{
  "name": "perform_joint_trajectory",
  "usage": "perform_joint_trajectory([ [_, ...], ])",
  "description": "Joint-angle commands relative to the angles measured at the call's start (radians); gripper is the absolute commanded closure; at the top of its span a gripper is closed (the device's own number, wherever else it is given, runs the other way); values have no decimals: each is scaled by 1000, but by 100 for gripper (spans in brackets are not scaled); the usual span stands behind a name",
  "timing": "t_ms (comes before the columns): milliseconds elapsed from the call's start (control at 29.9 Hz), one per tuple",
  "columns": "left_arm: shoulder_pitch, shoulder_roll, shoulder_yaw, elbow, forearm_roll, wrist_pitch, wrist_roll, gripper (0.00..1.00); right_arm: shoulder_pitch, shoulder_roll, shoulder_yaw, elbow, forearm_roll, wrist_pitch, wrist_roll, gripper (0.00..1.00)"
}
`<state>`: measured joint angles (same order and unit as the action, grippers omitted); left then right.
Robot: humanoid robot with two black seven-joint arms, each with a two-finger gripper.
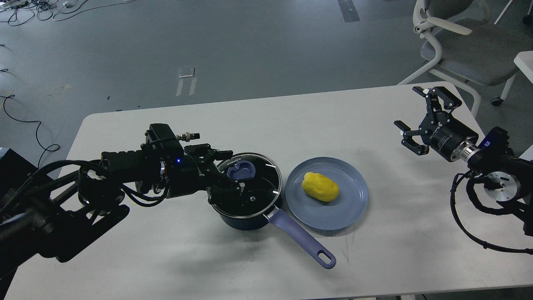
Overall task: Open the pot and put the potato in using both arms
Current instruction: 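Grasp the lid knob with the left gripper and lift the lid, then carry the lid away from the pot and set it on the table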
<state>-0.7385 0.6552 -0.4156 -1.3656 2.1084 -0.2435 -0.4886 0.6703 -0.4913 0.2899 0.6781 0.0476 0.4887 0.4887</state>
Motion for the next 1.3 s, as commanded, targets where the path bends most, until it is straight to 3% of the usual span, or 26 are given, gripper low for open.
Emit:
perform_joint_trajectory([
  [0,13,-11,0,13,10,1,0,2,0,0,0,0,0,0,0,0],
  [134,14,-11,-2,13,8,3,0,6,0,0,-1,0,-2,0,0,0],
  [234,14,-16,-2,13,8,10,0,14,-3,0,-1,0,-2,0,0,0],
  [401,14,-16,0,13,10,23,0,47,-3,0,-1,0,-2,0,0,0],
  [435,14,-16,0,13,10,23,0,47,-3,0,-1,0,-2,0,0,0],
  [502,13,-12,-3,11,7,33,0,60,-3,0,-1,0,-2,0,0,0],
  [602,10,1,-9,2,7,47,0,66,-3,0,-1,0,-2,0,0,0],
  [803,-12,66,-19,-13,-2,98,0,64,-3,4,-1,0,-2,0,0,0],
  [1071,-33,297,0,-3,-74,130,0,64,0,8,-1,-2,-2,0,0,0],
  [1271,57,383,41,98,-88,245,0,63,0,10,-1,-3,-2,0,0,0],
])
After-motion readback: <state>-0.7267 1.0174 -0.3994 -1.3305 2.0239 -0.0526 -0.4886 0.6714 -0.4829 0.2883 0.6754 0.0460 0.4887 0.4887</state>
